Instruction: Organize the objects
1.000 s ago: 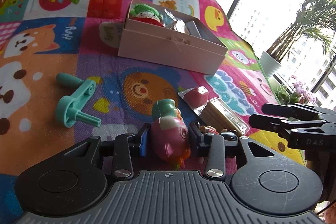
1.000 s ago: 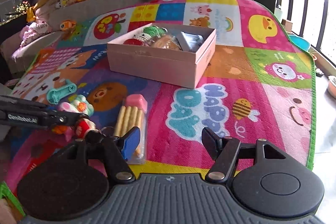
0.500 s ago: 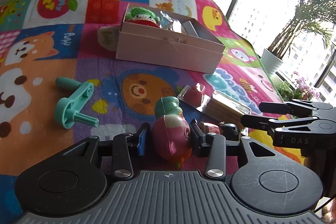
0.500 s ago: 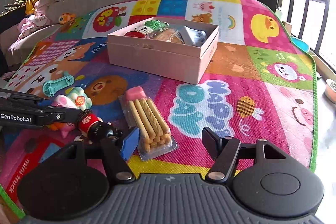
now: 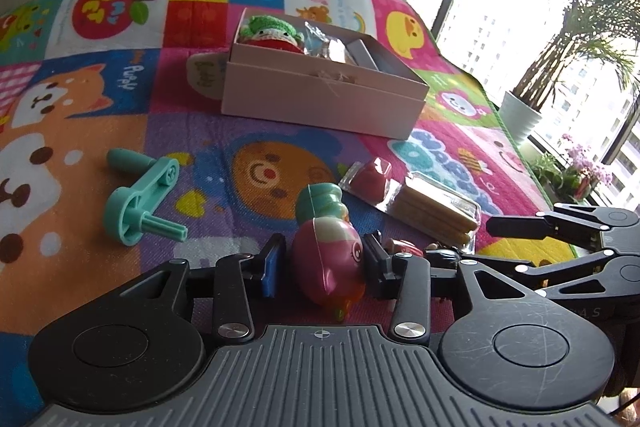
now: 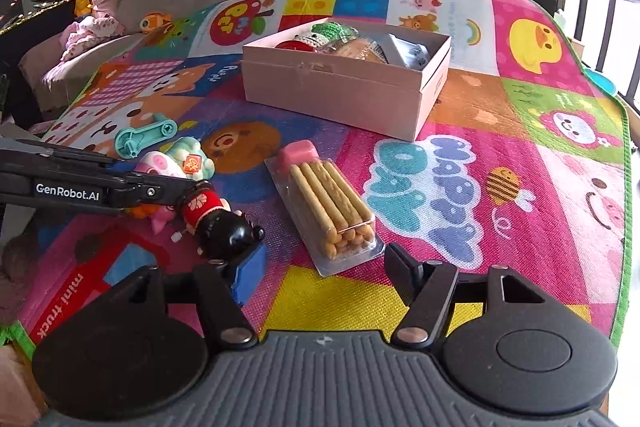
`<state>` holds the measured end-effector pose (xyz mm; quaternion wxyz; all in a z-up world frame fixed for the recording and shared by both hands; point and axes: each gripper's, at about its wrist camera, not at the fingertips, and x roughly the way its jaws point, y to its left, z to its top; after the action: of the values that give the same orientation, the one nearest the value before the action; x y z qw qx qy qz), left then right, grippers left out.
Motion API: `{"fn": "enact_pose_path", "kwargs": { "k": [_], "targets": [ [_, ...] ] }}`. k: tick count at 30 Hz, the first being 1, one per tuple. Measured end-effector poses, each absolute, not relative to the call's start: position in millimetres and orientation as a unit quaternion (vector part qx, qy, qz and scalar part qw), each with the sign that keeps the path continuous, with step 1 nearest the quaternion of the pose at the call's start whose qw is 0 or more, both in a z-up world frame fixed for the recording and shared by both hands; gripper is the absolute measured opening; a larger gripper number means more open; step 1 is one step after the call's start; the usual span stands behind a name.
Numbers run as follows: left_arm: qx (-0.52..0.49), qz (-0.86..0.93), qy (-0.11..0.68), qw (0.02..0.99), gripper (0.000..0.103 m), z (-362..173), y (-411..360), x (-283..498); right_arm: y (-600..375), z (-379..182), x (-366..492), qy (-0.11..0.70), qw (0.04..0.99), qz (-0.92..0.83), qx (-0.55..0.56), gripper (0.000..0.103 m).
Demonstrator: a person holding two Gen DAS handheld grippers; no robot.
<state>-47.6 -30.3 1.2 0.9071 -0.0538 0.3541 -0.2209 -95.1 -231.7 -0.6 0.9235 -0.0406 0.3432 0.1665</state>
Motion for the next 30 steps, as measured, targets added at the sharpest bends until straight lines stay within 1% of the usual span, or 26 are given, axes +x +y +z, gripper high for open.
{"fn": "enact_pose_path", "kwargs": {
  "k": [3,7,15,18,19,20,21,22,23,26,30],
  "targets": [
    [-0.049,-0.221,0.354,0.907,0.046,1.3,-30.7,-49.1,-237.1,8.5,-98.3,0.319,0.933,0.156,-0.059,0.066],
    [-0.052,-0.222,0.353,0.908,0.046,0.4,-29.6,-49.1,-247.0,15.0,-87.0,0.313,0.937,0.141,-0.069,0.066],
    [-0.053,-0.223,0.352,0.907,0.046,-0.2,-29.0,-49.1,-232.7,8.3,-50.6,0.337,0.921,0.188,-0.056,0.066],
    [-0.054,-0.223,0.353,0.907,0.046,-0.1,-29.4,-49.3,-225.7,-4.2,-30.1,0.368,0.909,0.191,-0.039,0.066],
    [-0.055,-0.223,0.353,0.907,0.046,-0.1,-29.0,-49.4,-224.8,-5.0,-29.3,0.362,0.913,0.186,-0.037,0.064],
    [-0.055,-0.224,0.353,0.907,0.045,-0.1,-28.4,-49.5,-222.9,-4.2,-29.0,0.363,0.913,0.183,-0.04,0.059],
    [-0.058,-0.226,0.353,0.906,0.045,0.2,-27.2,-49.4,-221.3,-1.7,-31.0,0.362,0.912,0.186,-0.041,0.043],
    [-0.061,-0.228,0.354,0.905,0.043,0.4,-26.0,-49.2,-220.2,1.3,-34.9,0.36,0.912,0.191,-0.042,0.032],
    [-0.067,-0.232,0.357,0.902,0.04,1.1,-24.5,-48.5,-219.5,4.7,-40.0,0.356,0.913,0.193,-0.045,0.032],
    [-0.088,-0.228,0.358,0.901,0.038,8.0,-20.4,-44.4,-222.7,15.2,-56.4,0.344,0.916,0.2,-0.05,0.031],
    [-0.093,-0.242,0.298,0.919,0.038,48.0,-20.5,-29.5,-245.1,42.5,-67.2,0.32,0.925,0.203,-0.014,0.031]
  ]
}}
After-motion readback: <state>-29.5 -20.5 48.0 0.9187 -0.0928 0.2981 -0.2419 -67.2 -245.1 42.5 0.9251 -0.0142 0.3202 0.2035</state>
